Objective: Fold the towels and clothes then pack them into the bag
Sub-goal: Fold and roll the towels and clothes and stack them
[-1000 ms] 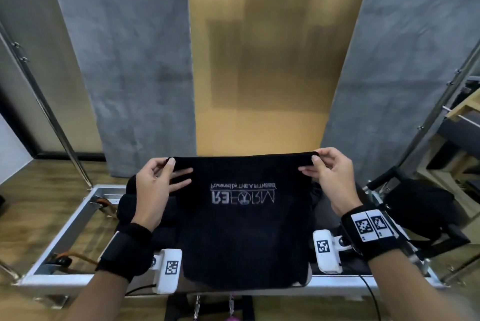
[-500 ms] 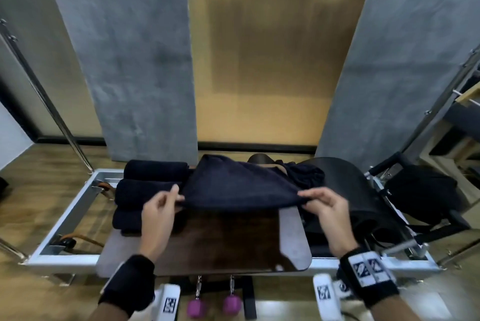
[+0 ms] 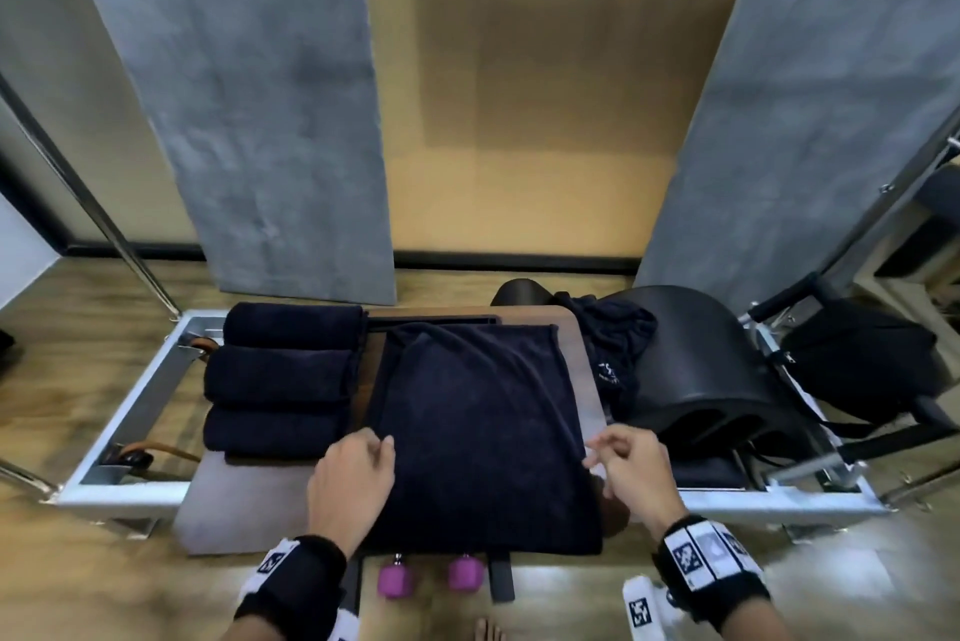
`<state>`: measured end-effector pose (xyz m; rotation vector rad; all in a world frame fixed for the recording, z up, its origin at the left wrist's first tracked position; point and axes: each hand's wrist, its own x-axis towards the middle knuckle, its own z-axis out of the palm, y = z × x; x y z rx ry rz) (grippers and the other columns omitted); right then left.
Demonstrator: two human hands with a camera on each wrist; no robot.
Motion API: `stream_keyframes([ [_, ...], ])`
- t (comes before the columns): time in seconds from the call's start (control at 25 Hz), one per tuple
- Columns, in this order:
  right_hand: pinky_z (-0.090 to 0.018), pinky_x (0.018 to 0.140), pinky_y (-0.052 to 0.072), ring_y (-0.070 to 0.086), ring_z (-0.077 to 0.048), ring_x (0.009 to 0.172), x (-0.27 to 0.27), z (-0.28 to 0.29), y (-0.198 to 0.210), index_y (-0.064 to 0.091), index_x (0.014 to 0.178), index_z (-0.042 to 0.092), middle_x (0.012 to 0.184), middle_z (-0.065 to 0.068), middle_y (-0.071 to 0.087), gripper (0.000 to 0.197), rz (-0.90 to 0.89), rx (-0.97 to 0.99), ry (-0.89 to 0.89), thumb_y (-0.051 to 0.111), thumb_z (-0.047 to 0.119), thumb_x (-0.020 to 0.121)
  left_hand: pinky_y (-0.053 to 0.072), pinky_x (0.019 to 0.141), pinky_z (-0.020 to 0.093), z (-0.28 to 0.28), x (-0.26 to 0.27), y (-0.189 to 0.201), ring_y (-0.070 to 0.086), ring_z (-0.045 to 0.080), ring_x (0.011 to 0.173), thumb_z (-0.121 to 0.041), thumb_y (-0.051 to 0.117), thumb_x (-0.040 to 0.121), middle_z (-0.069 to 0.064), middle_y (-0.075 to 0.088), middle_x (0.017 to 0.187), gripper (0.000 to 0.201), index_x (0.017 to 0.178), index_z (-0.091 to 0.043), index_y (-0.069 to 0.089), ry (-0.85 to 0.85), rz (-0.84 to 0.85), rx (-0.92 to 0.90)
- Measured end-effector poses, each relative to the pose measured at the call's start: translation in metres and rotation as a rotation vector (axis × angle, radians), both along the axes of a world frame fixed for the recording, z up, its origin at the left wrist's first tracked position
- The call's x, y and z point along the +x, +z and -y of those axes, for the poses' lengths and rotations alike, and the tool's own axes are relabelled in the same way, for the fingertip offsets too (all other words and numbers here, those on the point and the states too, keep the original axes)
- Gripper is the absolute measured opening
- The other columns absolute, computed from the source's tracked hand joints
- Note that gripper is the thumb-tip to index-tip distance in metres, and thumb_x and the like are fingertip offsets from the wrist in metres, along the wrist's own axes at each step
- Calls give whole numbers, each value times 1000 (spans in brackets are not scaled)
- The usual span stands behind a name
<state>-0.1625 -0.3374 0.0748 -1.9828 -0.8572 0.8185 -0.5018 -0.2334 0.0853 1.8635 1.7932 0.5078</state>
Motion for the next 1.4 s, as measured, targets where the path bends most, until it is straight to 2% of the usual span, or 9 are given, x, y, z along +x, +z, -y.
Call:
stream_keyframes([
  [0.16, -28, 47, 47, 53, -21, 37, 15, -66, 4, 72, 82, 7, 68, -8, 75, 16, -47, 14, -43, 64, 2, 96, 58, 77, 44, -43, 35, -2, 70, 28, 75, -29, 65, 102, -5, 71, 79, 22, 81, -22, 67, 108, 261, 9],
  [0.32, -30, 49, 48, 58, -22, 45, 26, -134, 8, 72, 76, 11, 73, -15, 75, 17, -64, -4, -139, 71, 10, 94, 58, 89, 50, -99, 65, -11, 71, 37, 96, -23, 64, 102, 12, 72, 102, 15, 98, -10, 71, 204, 304, 11],
  [0.44, -42, 74, 61, 72, -29, 74, 32, -176, 11, 74, 80, 13, 84, -15, 77, 12, -13, -25, -206, 81, 20, 87, 51, 101, 46, -137, 84, -16, 66, 39, 113, -22, 62, 103, 21, 70, 116, 26, 111, 0, 71, 262, 222, -18],
  [0.56, -40, 94, 55, 68, -31, 104, 33, -204, 7, 73, 95, 12, 106, -8, 73, 28, 68, -132, -193, 87, 32, 81, 52, 100, 46, -167, 100, -21, 64, 44, 118, -28, 61, 105, 25, 69, 122, 36, 114, 4, 72, 307, 148, -116],
  [0.84, -40, 91, 57, 70, -35, 95, 56, -225, -16, 78, 76, 13, 93, -13, 76, 6, -31, -150, -268, 82, 10, 78, 54, 90, 37, -190, 110, -22, 67, 37, 117, -31, 65, 98, 13, 75, 118, 22, 106, -17, 80, 356, 107, -243],
  [0.92, -44, 77, 57, 66, -32, 79, 66, -224, -20, 79, 82, 6, 83, -14, 71, 4, -226, -79, -288, 80, 7, 78, 44, 84, 34, -193, 112, -23, 64, 37, 111, -29, 58, 102, 13, 70, 109, 18, 103, -14, 68, 392, 221, -168],
  [1.0, -33, 55, 49, 59, -24, 63, 71, -222, -22, 77, 87, 4, 75, -11, 65, 7, -418, -18, -308, 77, 4, 80, 39, 83, 33, -197, 115, -24, 62, 36, 105, -25, 53, 104, 9, 62, 100, 15, 106, -11, 58, 449, 353, -117],
  [1.16, -18, 40, 40, 47, -5, 37, 73, -218, -23, 78, 100, 10, 53, 4, 59, 22, -526, 21, -337, 68, -2, 85, 46, 96, 36, -208, 119, -27, 61, 32, 110, -10, 50, 104, 13, 64, 116, 21, 125, -14, 53, 566, 559, -136],
  [1.4, -30, 73, 62, 75, -25, 83, 70, -207, -26, 75, 105, 4, 97, -17, 77, 22, -538, 168, -485, 63, -8, 90, 44, 109, 41, -206, 113, -28, 60, 34, 120, 9, 42, 93, 12, 62, 126, 44, 132, -10, 55, 537, 548, -29],
])
